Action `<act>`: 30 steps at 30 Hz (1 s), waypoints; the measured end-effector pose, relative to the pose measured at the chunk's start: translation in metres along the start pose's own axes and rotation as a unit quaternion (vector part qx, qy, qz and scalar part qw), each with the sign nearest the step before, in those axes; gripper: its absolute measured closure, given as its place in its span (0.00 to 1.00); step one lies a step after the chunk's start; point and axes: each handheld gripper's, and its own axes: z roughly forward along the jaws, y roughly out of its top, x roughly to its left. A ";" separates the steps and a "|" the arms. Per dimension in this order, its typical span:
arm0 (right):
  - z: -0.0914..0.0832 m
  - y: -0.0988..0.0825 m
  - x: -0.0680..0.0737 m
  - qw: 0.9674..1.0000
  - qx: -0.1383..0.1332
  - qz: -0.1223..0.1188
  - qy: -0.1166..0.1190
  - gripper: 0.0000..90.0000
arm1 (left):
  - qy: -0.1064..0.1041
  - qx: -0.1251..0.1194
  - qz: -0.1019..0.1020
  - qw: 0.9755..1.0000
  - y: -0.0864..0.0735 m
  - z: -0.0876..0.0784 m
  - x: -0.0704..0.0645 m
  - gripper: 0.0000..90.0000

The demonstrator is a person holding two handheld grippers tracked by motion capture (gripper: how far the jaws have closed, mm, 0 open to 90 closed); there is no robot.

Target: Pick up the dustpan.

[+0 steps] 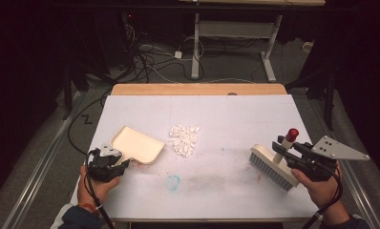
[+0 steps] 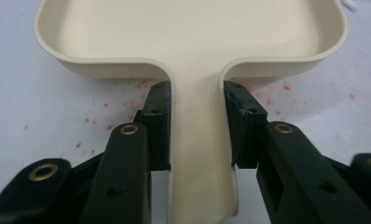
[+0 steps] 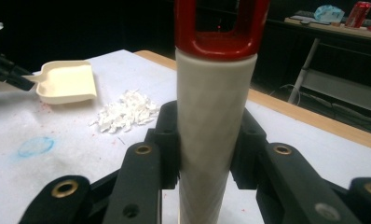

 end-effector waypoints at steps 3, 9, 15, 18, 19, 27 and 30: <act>0.000 0.001 0.000 1.000 0.000 -0.002 0.000 0.78 | -0.006 0.004 0.002 1.000 -0.002 -0.002 -0.002 0.71; 0.001 0.000 0.000 1.000 -0.003 0.001 0.006 0.78 | -0.022 0.005 0.022 0.999 -0.002 -0.006 -0.010 0.71; 0.004 0.001 -0.002 1.000 -0.001 0.001 0.003 0.78 | -0.034 0.010 0.037 0.999 -0.003 -0.006 -0.015 0.71; 0.005 0.001 -0.002 1.000 -0.002 0.001 0.004 0.78 | -0.036 0.011 0.043 0.998 -0.004 -0.006 -0.017 0.71; 0.005 0.001 -0.002 1.000 -0.002 0.003 0.004 0.78 | -0.037 0.013 0.047 0.998 -0.004 -0.007 -0.019 0.71; 0.008 0.002 -0.001 1.000 -0.004 0.004 0.008 0.78 | -0.043 0.014 0.055 0.997 -0.005 -0.009 -0.022 0.71; 0.009 0.003 -0.002 1.000 -0.008 0.005 0.007 0.78 | -0.046 0.017 0.059 0.997 -0.006 -0.010 -0.023 0.71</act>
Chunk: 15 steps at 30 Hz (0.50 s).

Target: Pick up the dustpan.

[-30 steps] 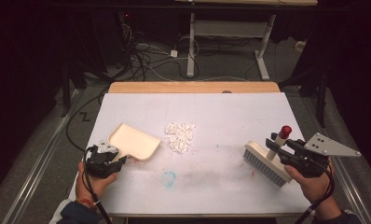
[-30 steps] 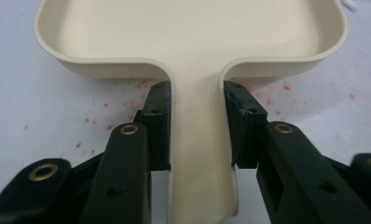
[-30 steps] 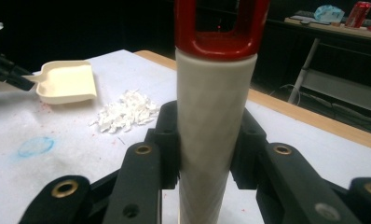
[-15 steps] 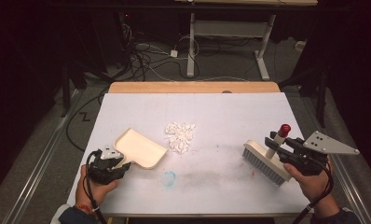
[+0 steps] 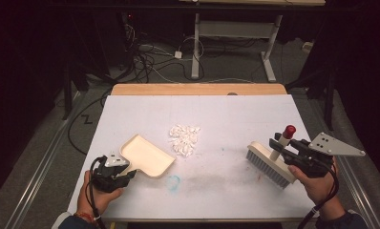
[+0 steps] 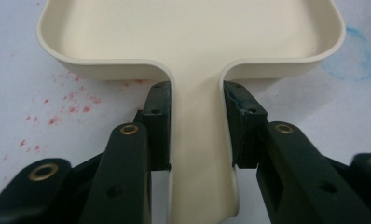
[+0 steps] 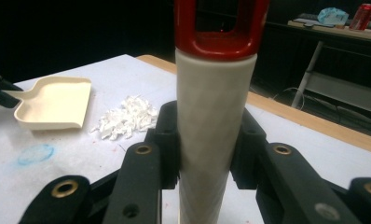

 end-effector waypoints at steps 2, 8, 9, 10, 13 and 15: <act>0.001 0.001 0.000 1.000 0.000 -0.002 0.001 0.78 | -0.001 0.000 0.000 1.000 -0.001 0.000 -0.001 0.71; 0.008 0.000 0.002 1.000 0.004 -0.004 0.005 0.78 | -0.009 0.005 0.011 1.000 -0.003 -0.003 -0.004 0.71; 0.009 0.000 0.002 1.000 0.002 -0.002 0.003 0.78 | -0.011 0.006 0.013 1.000 -0.004 -0.004 -0.005 0.71; 0.009 0.000 0.001 1.000 0.003 -0.001 0.002 0.78 | -0.012 0.006 0.013 1.000 -0.004 -0.004 -0.005 0.71; 0.014 0.000 0.000 1.000 0.005 0.000 0.003 0.78 | -0.013 0.009 0.015 1.000 -0.004 -0.005 -0.005 0.71; 0.019 0.000 -0.002 1.000 0.000 0.005 0.009 0.78 | -0.012 0.011 0.015 1.000 -0.004 -0.006 -0.006 0.71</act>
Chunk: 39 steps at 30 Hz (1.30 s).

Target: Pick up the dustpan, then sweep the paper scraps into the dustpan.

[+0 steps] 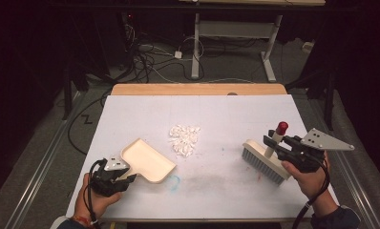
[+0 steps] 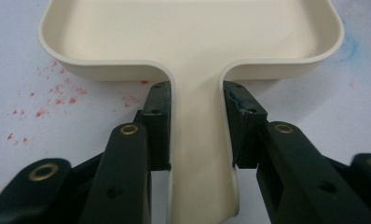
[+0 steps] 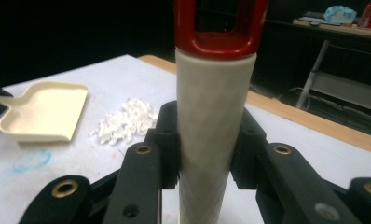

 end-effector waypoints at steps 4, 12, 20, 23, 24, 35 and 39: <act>0.011 0.004 -0.001 1.000 0.002 -0.014 -0.007 0.78 | -0.005 0.006 0.005 1.000 0.001 0.000 -0.002 0.71; 0.043 0.011 -0.012 1.000 0.007 -0.012 -0.006 0.78 | -0.014 0.017 0.012 1.000 0.009 0.007 -0.005 0.71; 0.099 0.031 -0.024 1.000 0.015 -0.015 -0.014 0.78 | -0.016 0.027 0.024 0.999 0.014 0.010 -0.006 0.71; 0.119 0.037 -0.025 1.000 0.012 -0.012 -0.017 0.78 | -0.021 0.030 0.028 0.999 0.015 0.013 -0.008 0.71; 0.129 0.040 -0.024 1.000 0.018 -0.013 -0.013 0.78 | -0.021 0.030 0.028 0.999 0.015 0.013 -0.008 0.71; 0.203 0.058 0.000 0.999 0.028 -0.028 -0.023 0.78 | -0.027 0.036 0.037 0.998 0.015 0.014 -0.009 0.71; 0.223 0.063 0.011 0.999 0.021 -0.032 -0.020 0.78 | -0.031 0.036 0.036 0.998 0.014 0.015 -0.010 0.71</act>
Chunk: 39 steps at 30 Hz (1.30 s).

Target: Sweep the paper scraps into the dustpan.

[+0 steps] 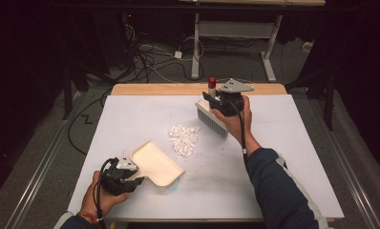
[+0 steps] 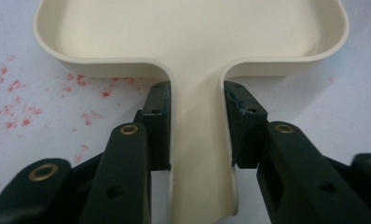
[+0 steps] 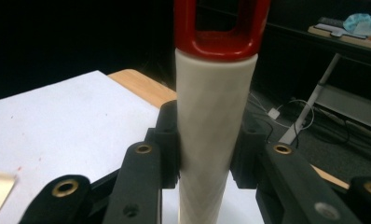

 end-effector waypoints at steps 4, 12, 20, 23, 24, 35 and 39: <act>0.015 -0.002 0.011 1.000 -0.003 -0.018 -0.009 0.78 | -0.003 0.004 0.000 1.000 -0.001 0.003 0.001 0.71; 0.019 -0.004 0.030 0.999 -0.016 -0.027 0.030 0.78 | -0.005 0.007 0.000 1.000 0.001 0.007 0.002 0.71; 0.013 -0.010 0.049 0.996 -0.047 -0.017 0.074 0.78 | -0.005 0.007 -0.002 1.000 0.001 0.008 0.001 0.70; 0.011 -0.011 0.061 0.993 -0.045 -0.031 0.102 0.77 | -0.005 0.007 -0.004 1.000 0.001 0.009 0.002 0.71; 0.010 -0.011 0.065 0.993 -0.044 -0.032 0.103 0.77 | -0.005 0.007 -0.004 1.000 0.001 0.009 0.002 0.70; -0.010 -0.016 0.098 0.984 -0.052 -0.053 0.160 0.77 | -0.005 0.002 -0.018 1.000 0.003 0.011 0.005 0.70; -0.017 -0.017 0.115 0.979 -0.058 -0.059 0.185 0.77 | -0.005 0.006 -0.017 1.000 0.005 0.012 0.007 0.70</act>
